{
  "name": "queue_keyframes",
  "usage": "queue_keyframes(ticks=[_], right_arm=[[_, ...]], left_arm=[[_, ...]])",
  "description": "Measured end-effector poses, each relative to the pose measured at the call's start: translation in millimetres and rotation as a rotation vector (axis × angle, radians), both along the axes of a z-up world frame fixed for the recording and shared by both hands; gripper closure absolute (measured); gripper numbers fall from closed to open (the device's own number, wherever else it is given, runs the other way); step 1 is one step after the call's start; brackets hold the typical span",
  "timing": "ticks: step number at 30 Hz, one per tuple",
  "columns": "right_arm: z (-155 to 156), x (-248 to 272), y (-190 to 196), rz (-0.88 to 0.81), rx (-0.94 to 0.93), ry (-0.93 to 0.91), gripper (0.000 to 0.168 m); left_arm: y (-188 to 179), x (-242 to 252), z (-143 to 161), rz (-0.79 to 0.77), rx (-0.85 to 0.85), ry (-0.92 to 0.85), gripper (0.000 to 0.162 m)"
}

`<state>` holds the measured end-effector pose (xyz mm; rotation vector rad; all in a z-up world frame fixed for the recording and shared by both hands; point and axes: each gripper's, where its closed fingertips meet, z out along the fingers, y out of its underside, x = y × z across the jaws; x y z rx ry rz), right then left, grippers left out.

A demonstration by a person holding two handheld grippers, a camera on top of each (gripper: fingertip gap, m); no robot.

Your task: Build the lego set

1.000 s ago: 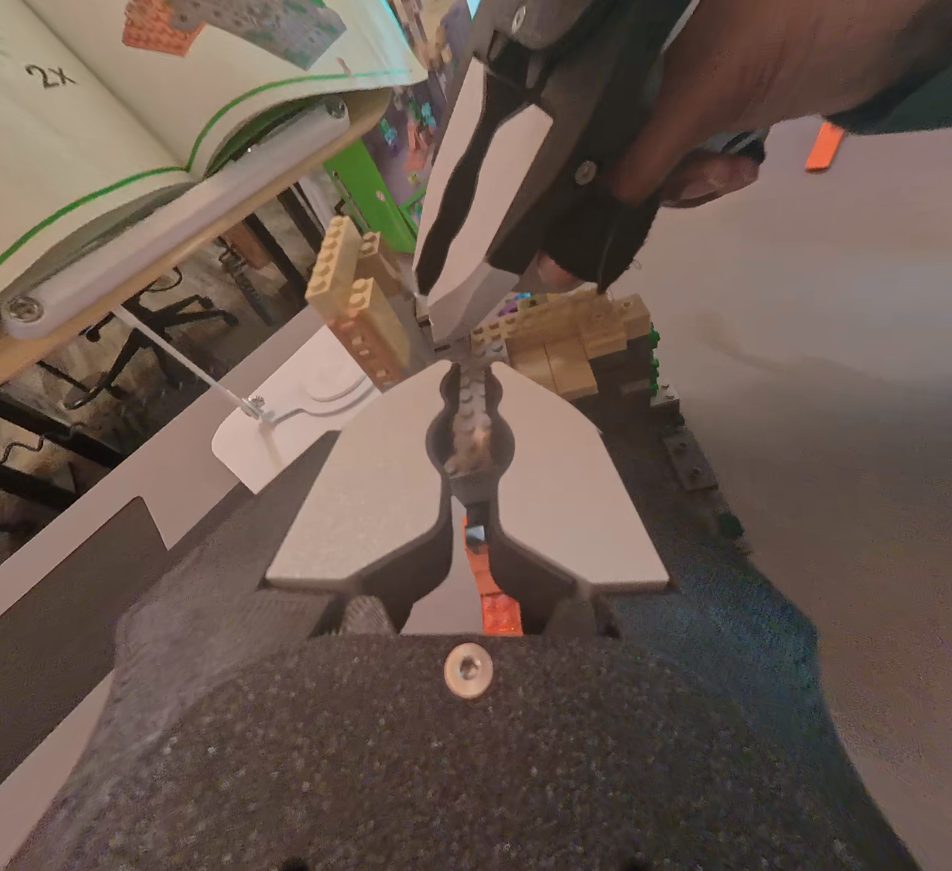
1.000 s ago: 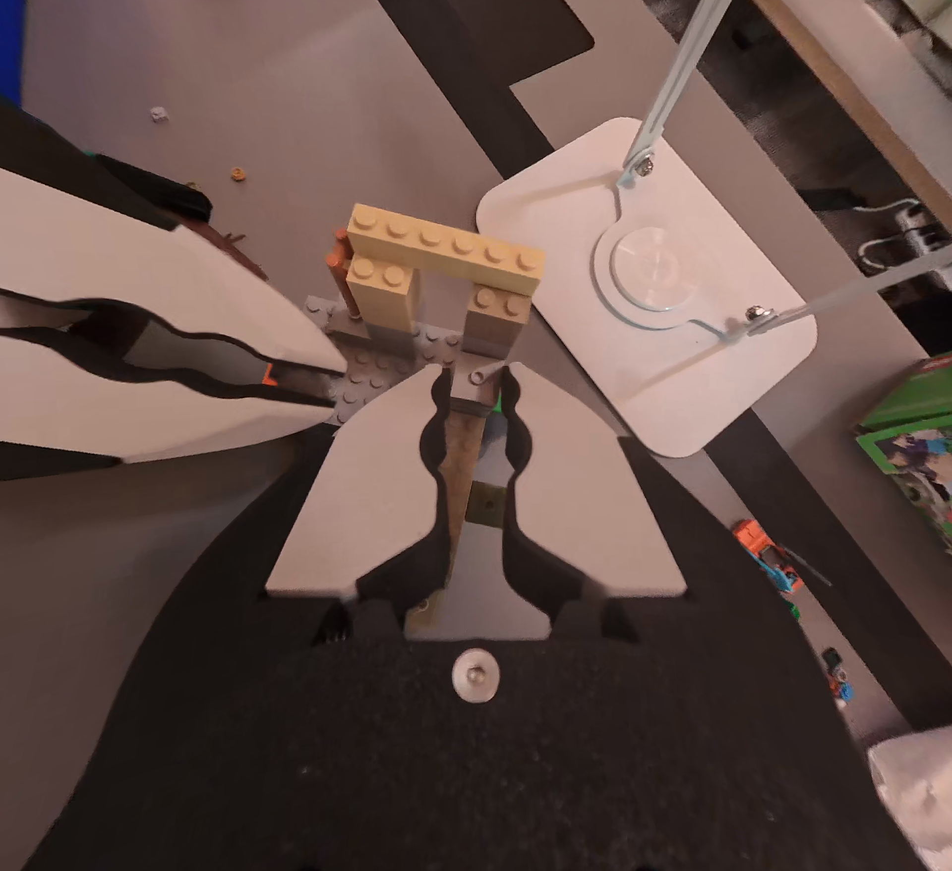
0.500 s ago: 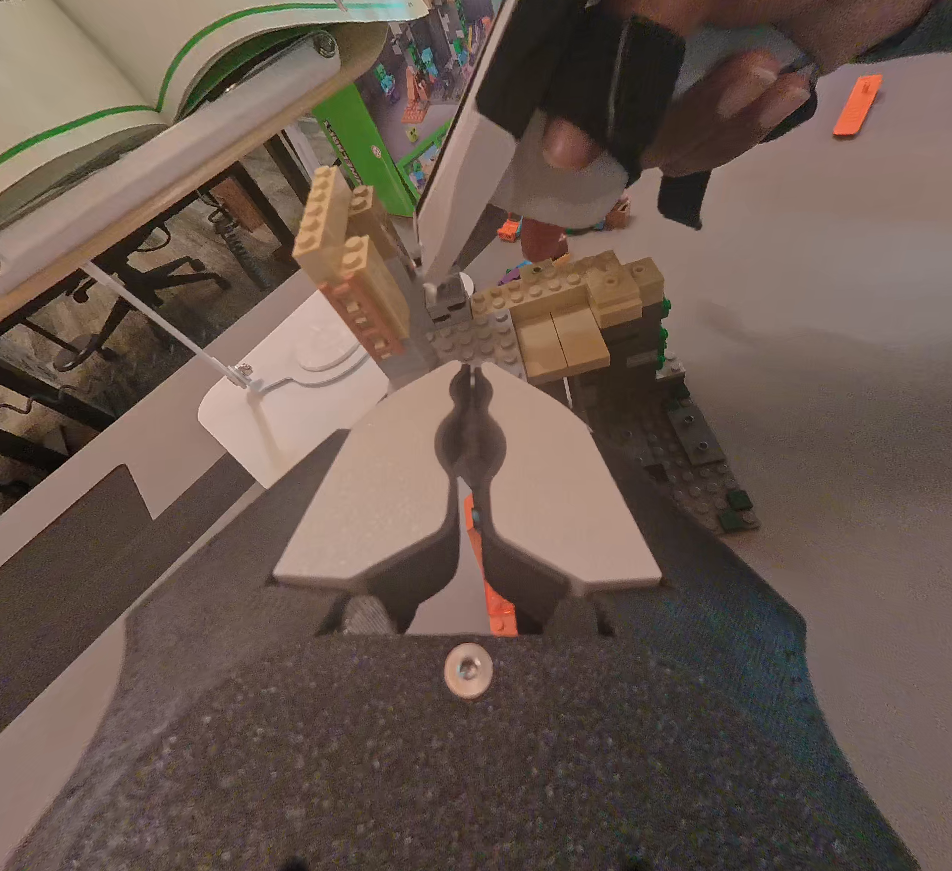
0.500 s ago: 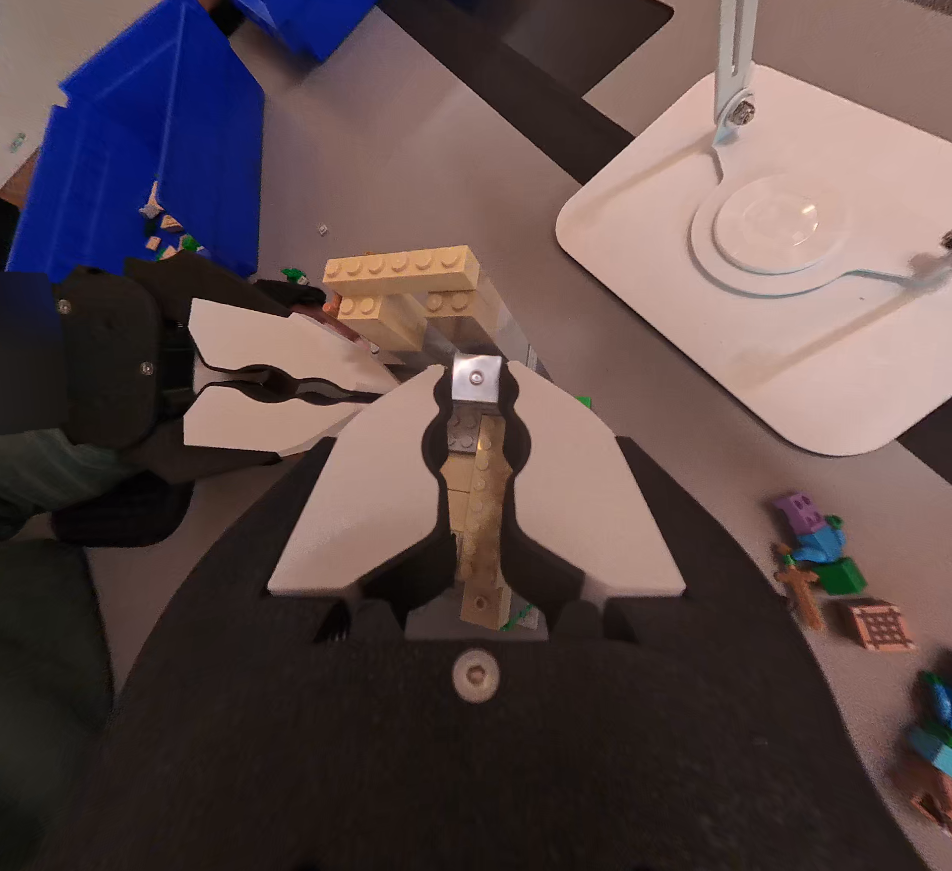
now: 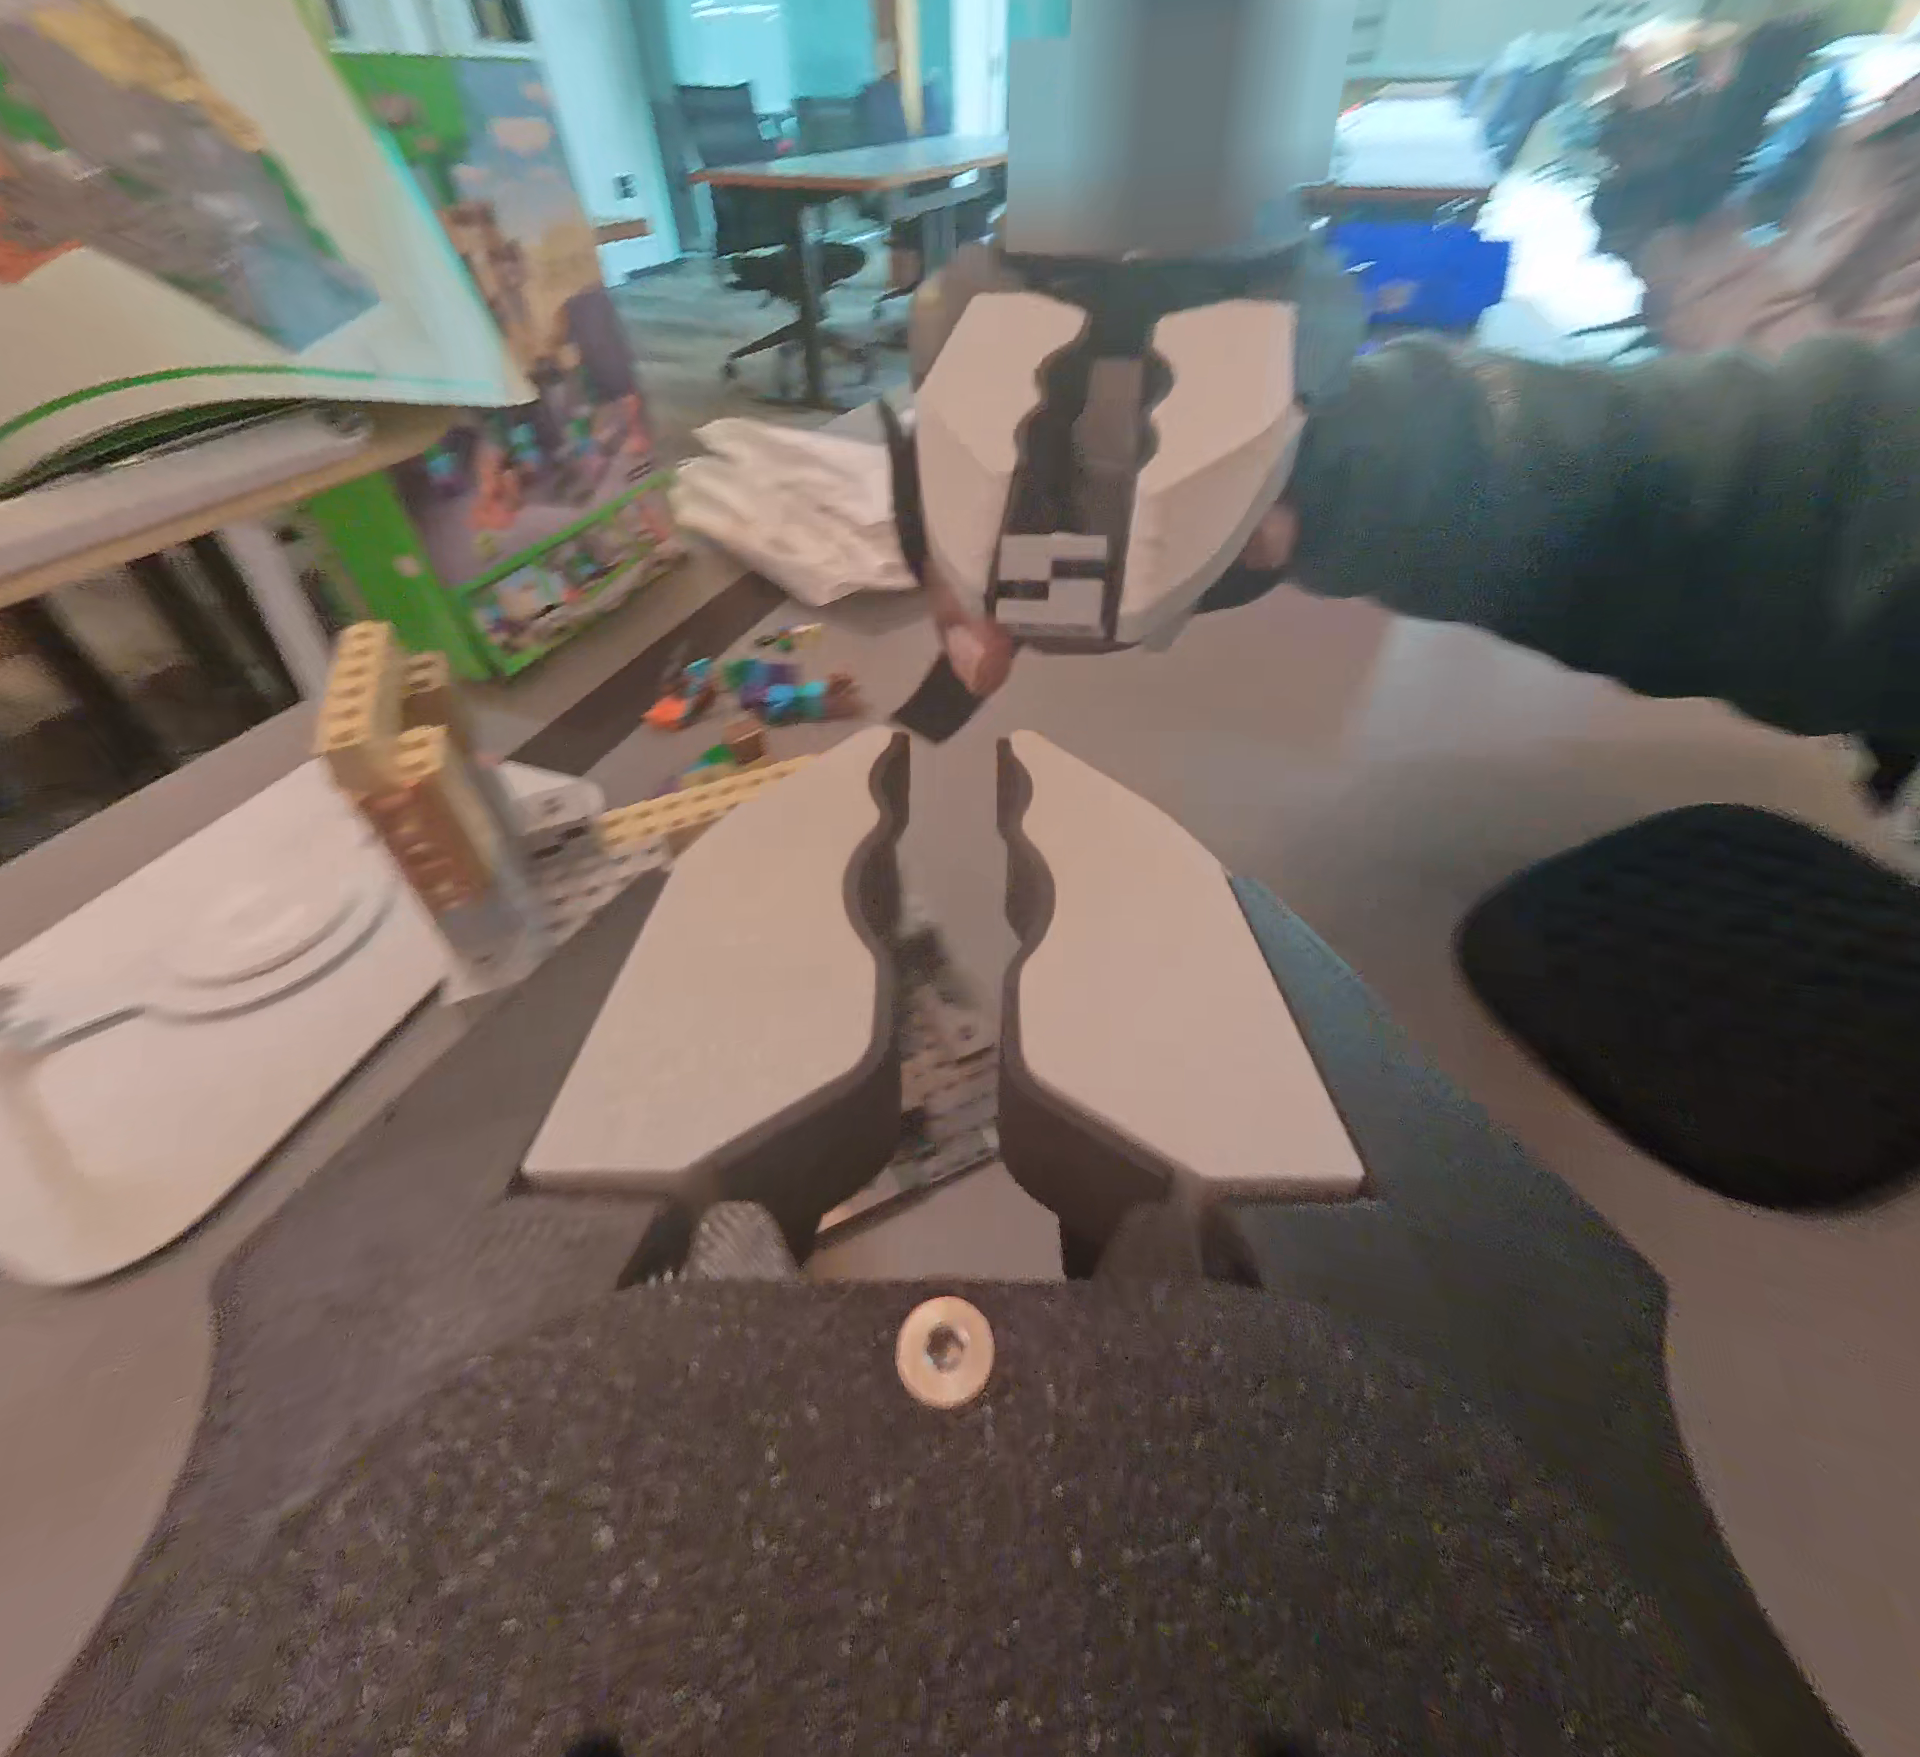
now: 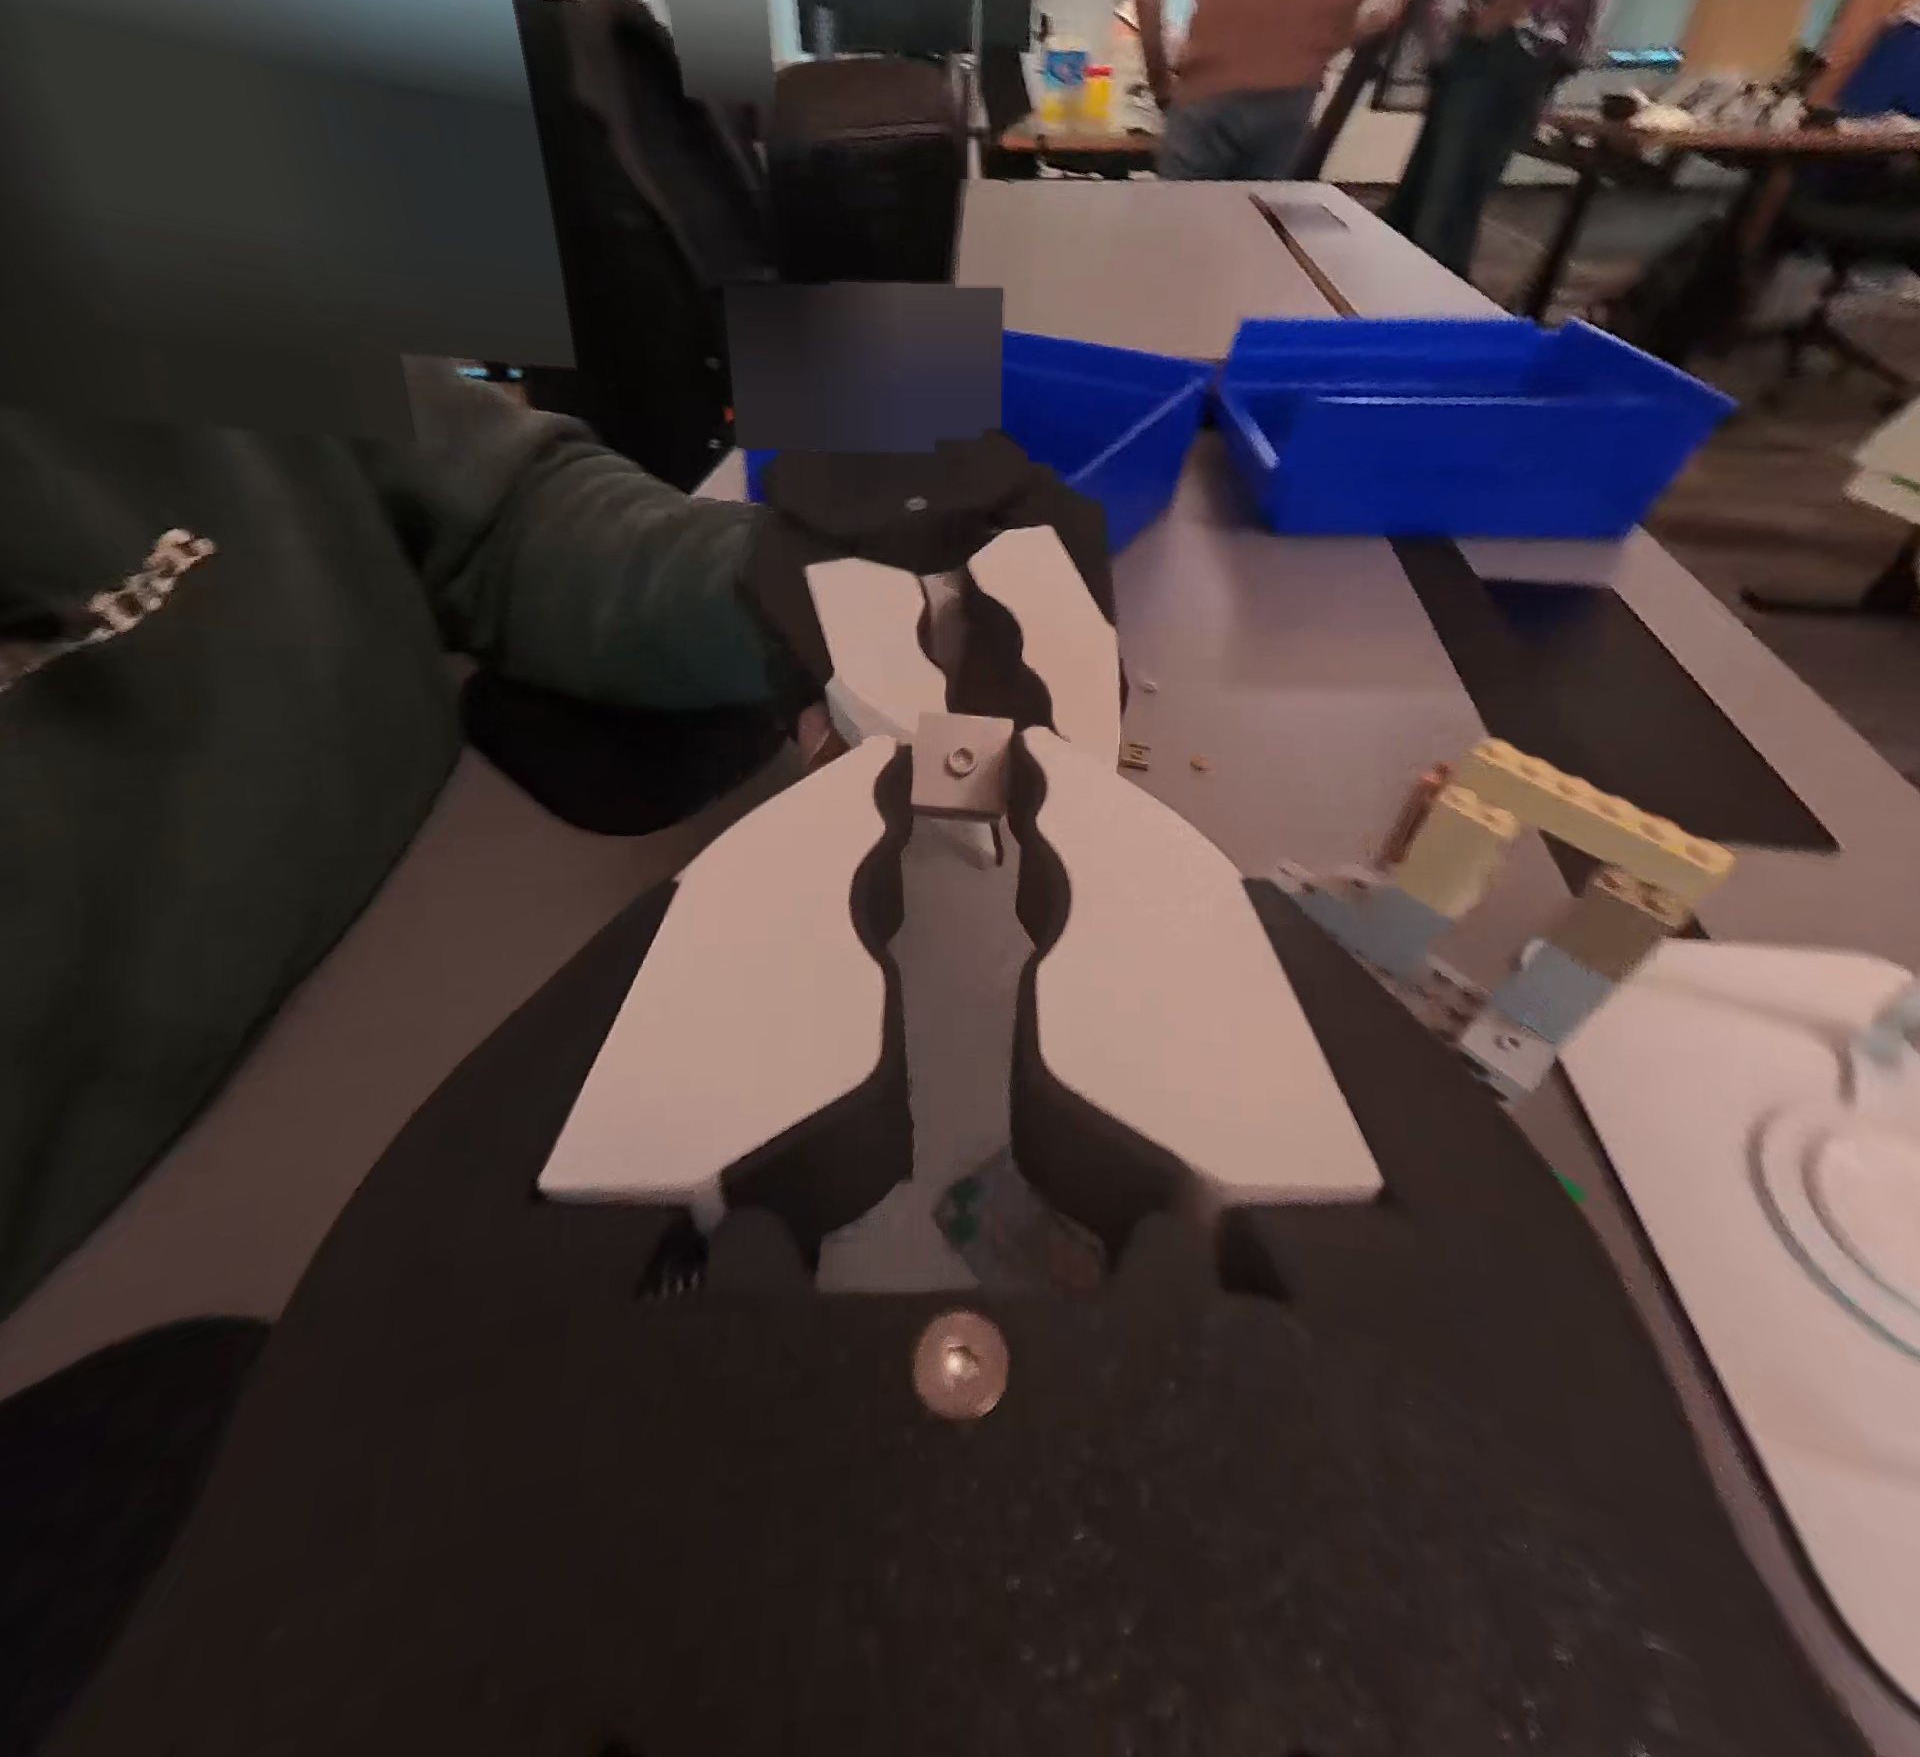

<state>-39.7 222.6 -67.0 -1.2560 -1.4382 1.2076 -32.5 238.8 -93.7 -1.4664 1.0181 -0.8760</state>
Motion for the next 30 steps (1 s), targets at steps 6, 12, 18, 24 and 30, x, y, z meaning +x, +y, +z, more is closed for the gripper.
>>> queue_keyframes(ticks=[6,12,18,24,30], right_arm=[[11,11,-39,0.109,0.057,0.034,0.151],[15,12,-62,0.151,0.141,0.016,0.152],[9,14,-68,0.163,0.225,-0.074,0.151],[-3,10,-68,0.144,0.355,-0.185,0.151],[-18,10,-60,0.097,0.529,-0.325,0.151]], left_arm=[[-48,12,25,-0.215,-0.079,-0.122,0.145],[-71,16,36,-0.369,-0.226,-0.233,0.143],[-85,15,40,-0.502,-0.389,-0.333,0.138],[-86,20,30,-0.508,-0.485,-0.324,0.137],[-80,21,17,-0.478,-0.658,-0.364,0.139]])
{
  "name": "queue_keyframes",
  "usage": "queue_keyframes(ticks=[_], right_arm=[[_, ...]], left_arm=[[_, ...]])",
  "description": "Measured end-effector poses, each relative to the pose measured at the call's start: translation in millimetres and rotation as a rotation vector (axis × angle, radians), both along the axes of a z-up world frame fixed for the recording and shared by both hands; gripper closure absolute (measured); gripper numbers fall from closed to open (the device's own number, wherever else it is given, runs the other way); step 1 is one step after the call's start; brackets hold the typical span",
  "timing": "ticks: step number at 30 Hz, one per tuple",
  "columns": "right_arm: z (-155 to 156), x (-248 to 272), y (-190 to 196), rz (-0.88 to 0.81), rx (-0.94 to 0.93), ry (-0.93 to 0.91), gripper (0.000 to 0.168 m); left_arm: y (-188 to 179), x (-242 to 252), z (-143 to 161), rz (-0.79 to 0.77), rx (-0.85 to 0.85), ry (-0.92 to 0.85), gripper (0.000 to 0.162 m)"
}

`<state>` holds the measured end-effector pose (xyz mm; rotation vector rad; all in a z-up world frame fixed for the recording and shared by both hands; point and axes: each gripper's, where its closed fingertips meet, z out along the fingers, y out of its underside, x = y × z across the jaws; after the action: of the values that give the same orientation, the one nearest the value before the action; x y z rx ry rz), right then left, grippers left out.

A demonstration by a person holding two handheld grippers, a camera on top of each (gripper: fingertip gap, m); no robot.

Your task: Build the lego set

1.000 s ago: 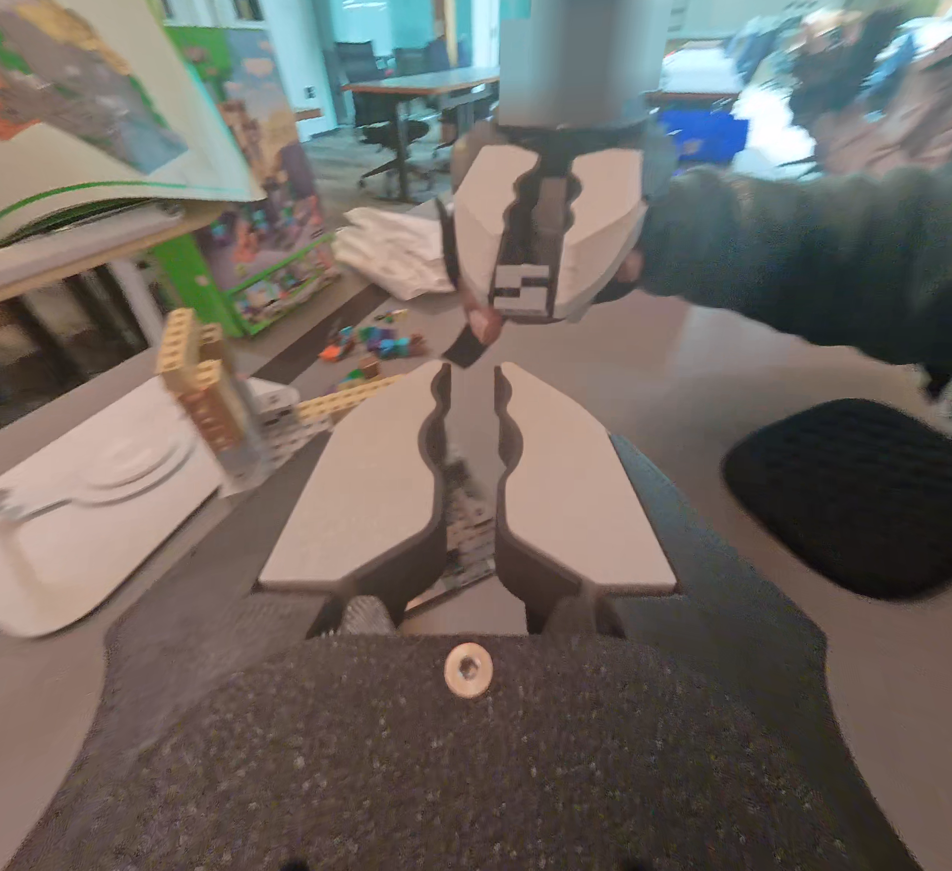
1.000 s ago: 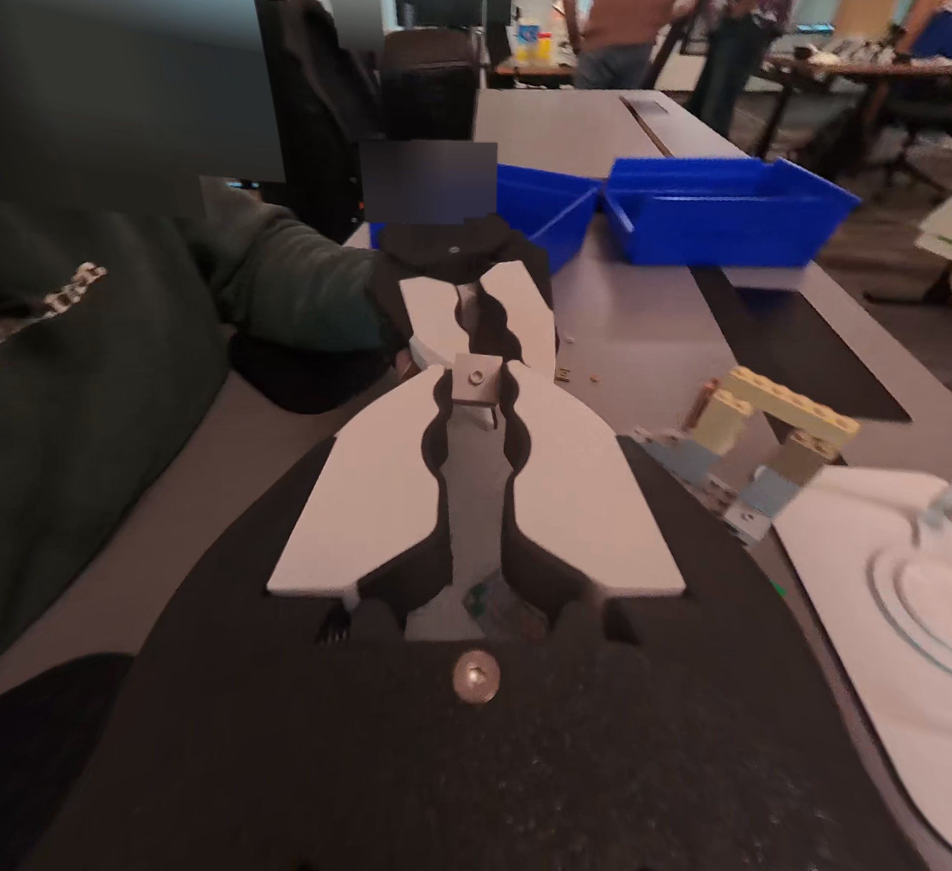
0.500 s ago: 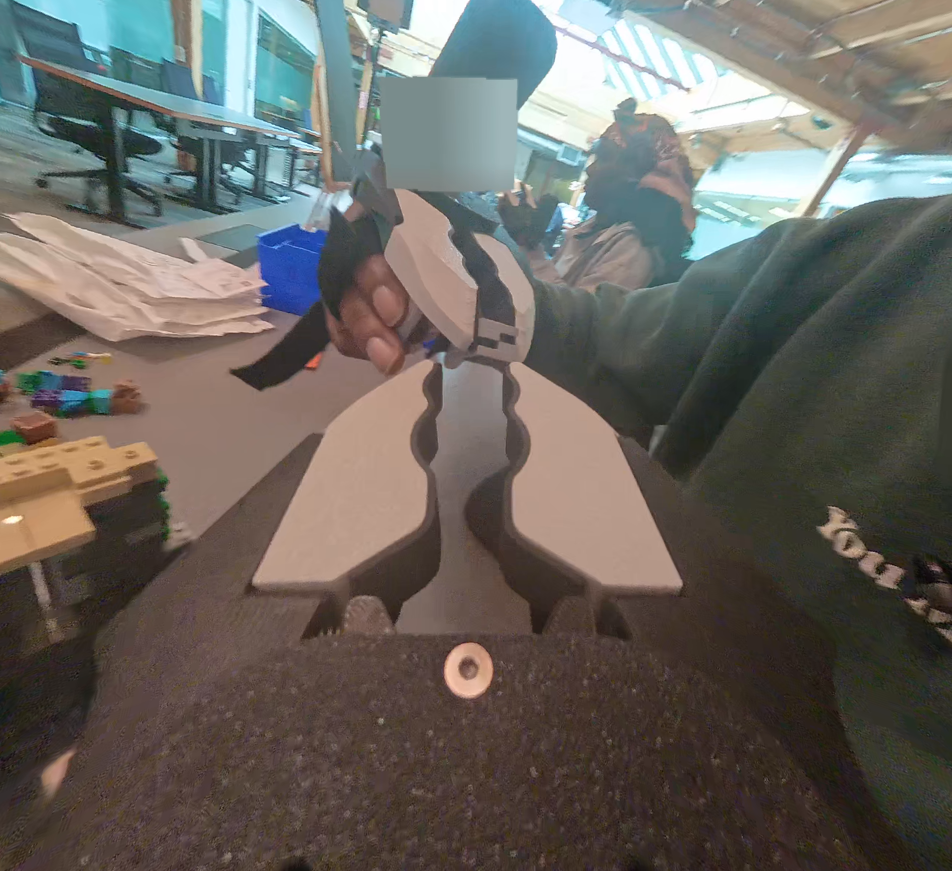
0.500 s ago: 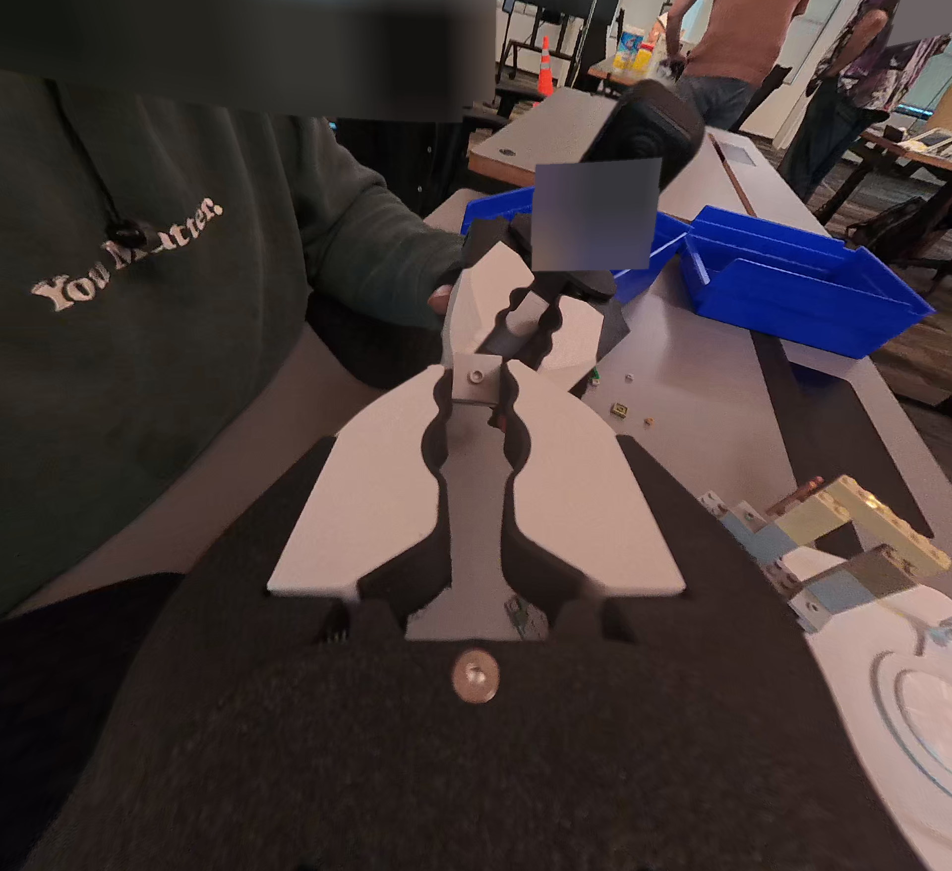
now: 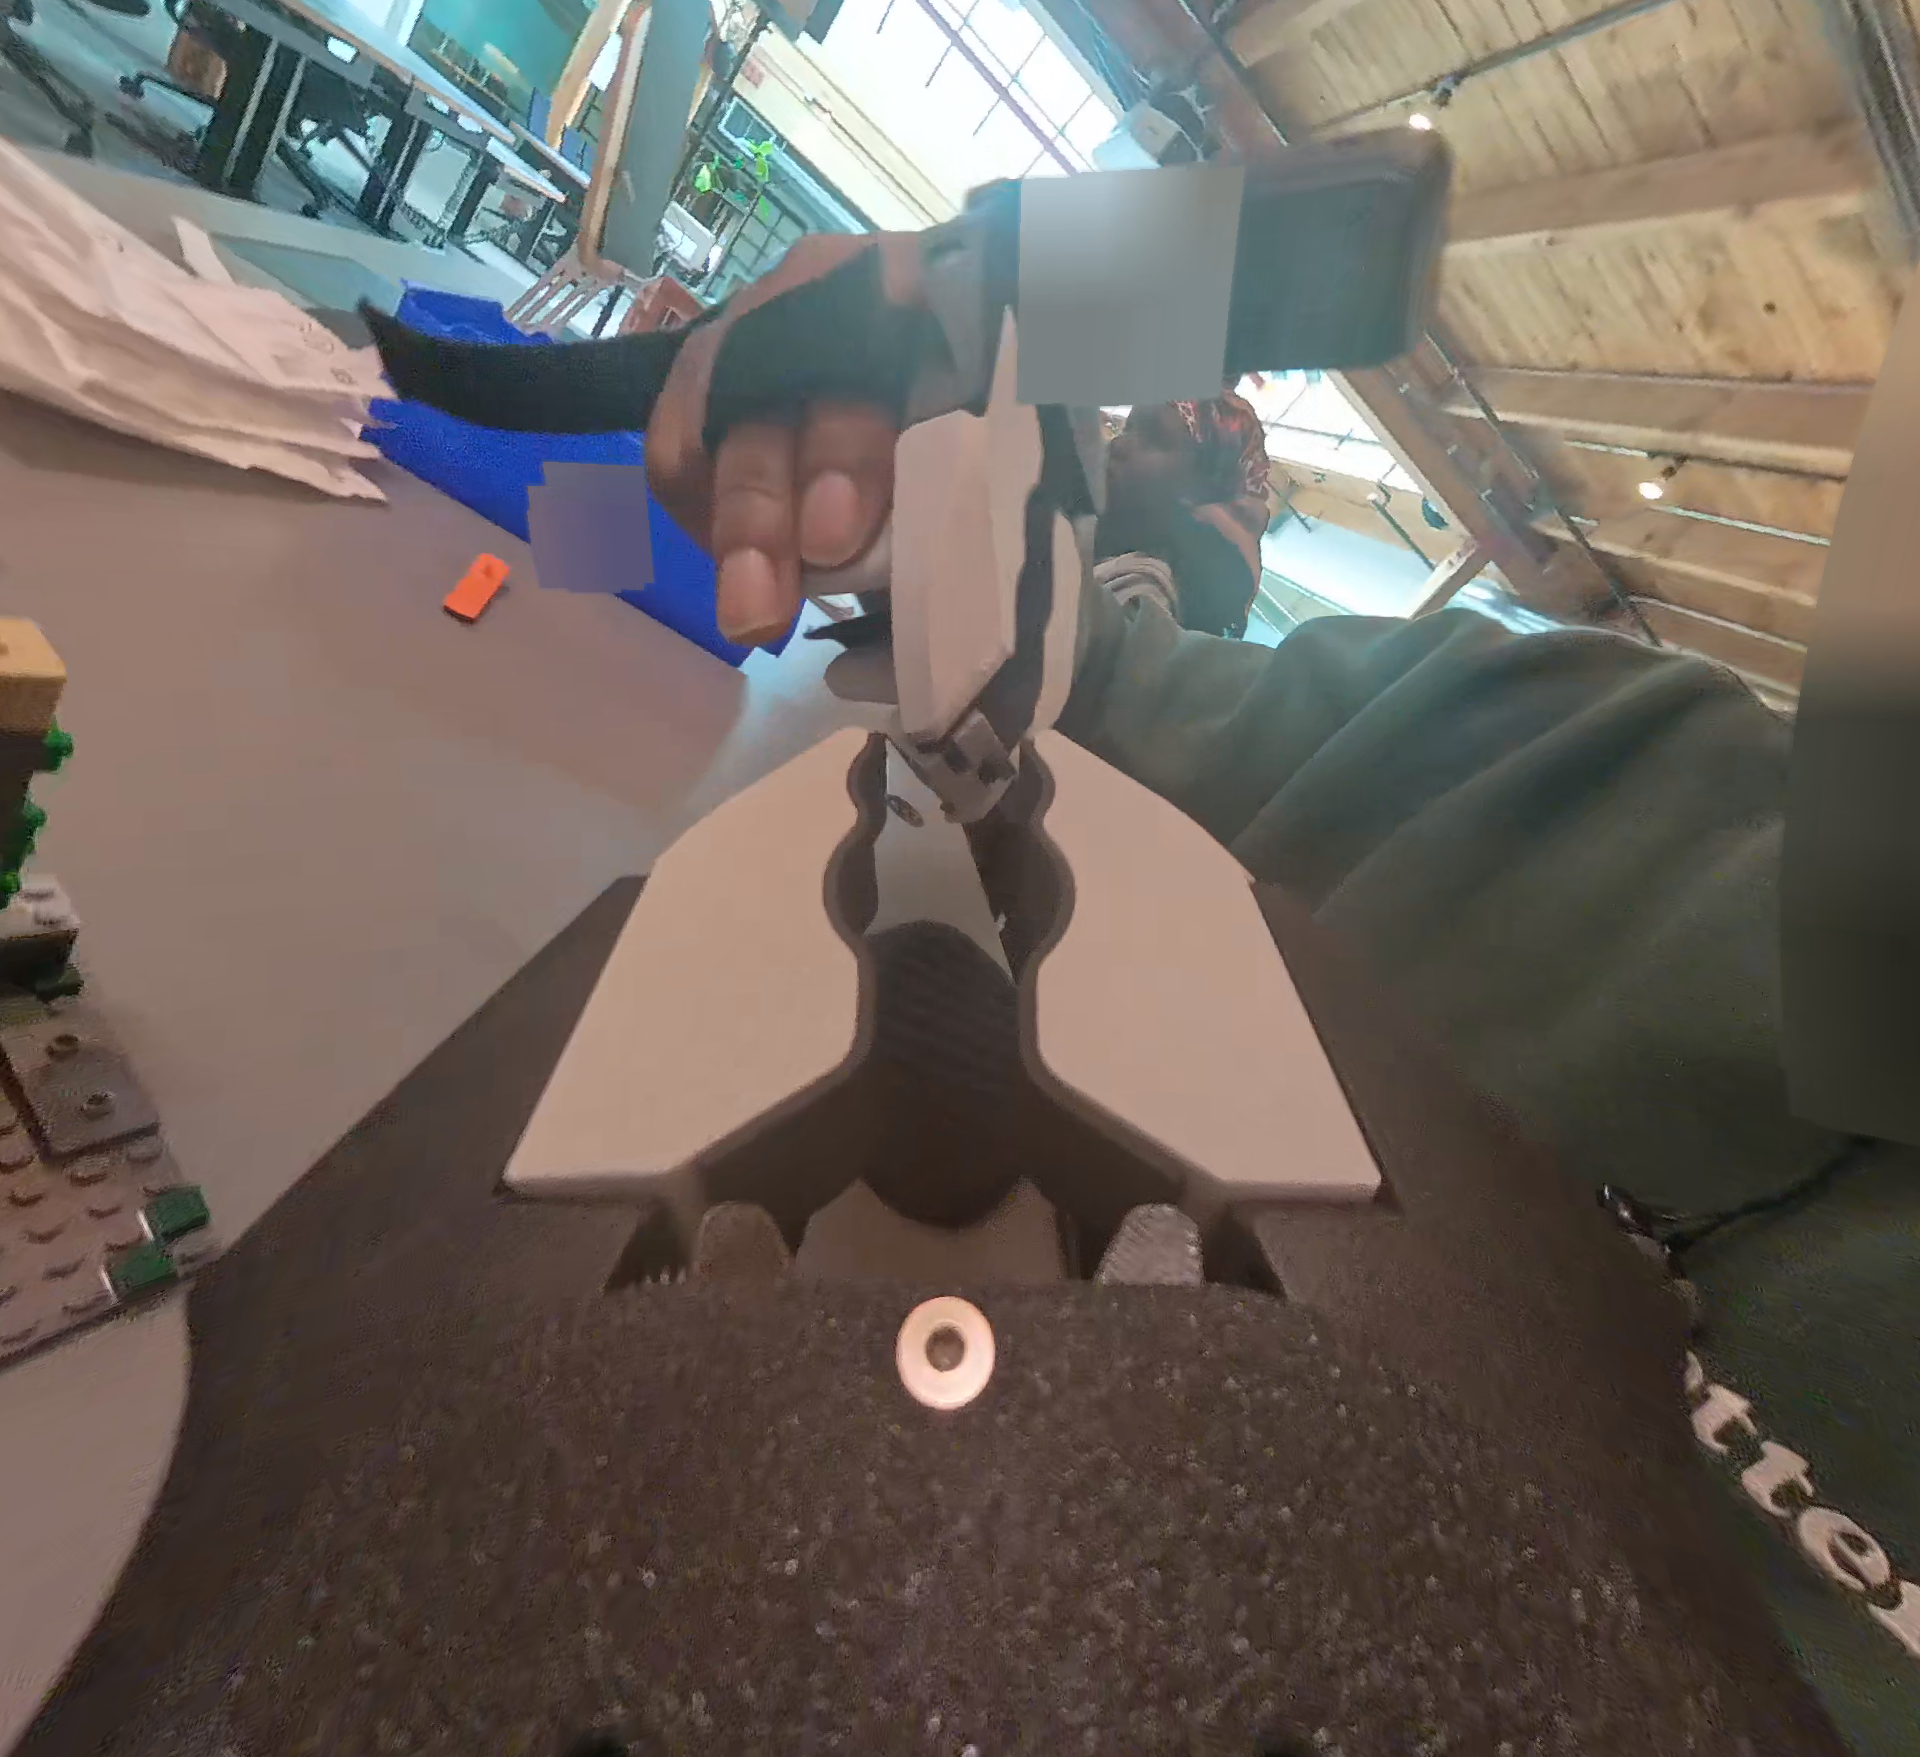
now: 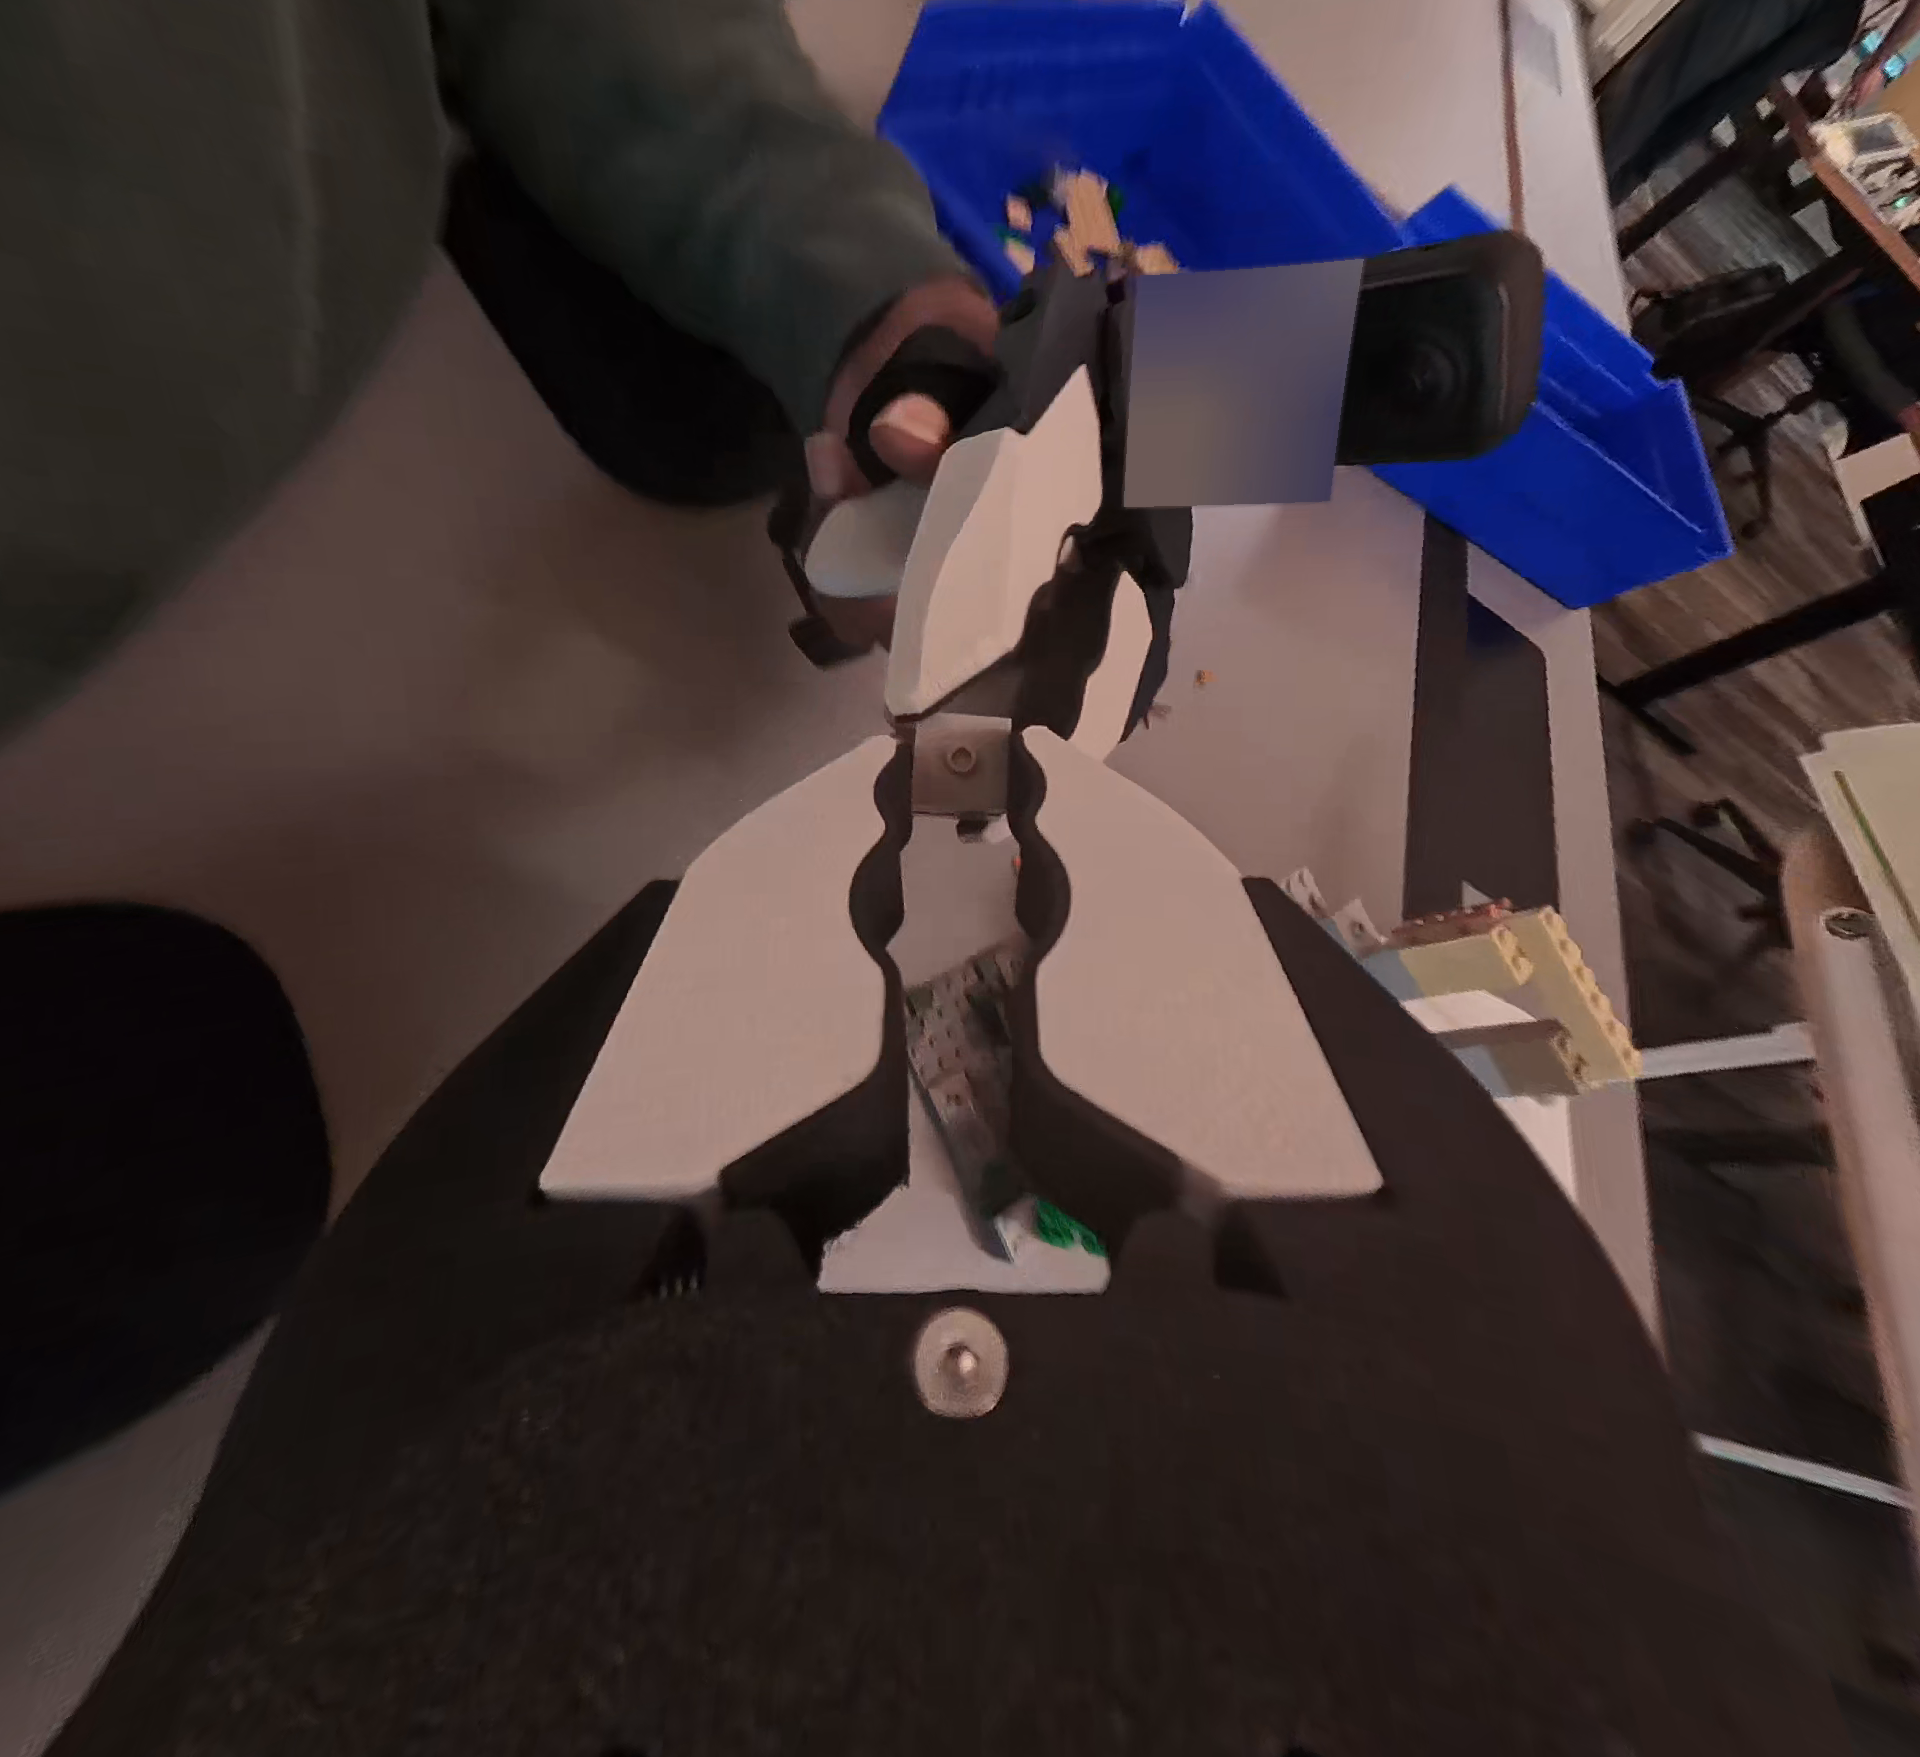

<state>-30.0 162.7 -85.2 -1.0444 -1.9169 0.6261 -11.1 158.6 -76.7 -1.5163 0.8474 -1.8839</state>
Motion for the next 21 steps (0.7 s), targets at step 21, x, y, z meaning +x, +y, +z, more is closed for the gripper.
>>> queue_keyframes(ticks=[21], right_arm=[[-12,-4,51,-0.602,-0.095,0.155,0.141]], left_arm=[[56,-16,-4,0.223,-0.274,-0.108,0.145]])
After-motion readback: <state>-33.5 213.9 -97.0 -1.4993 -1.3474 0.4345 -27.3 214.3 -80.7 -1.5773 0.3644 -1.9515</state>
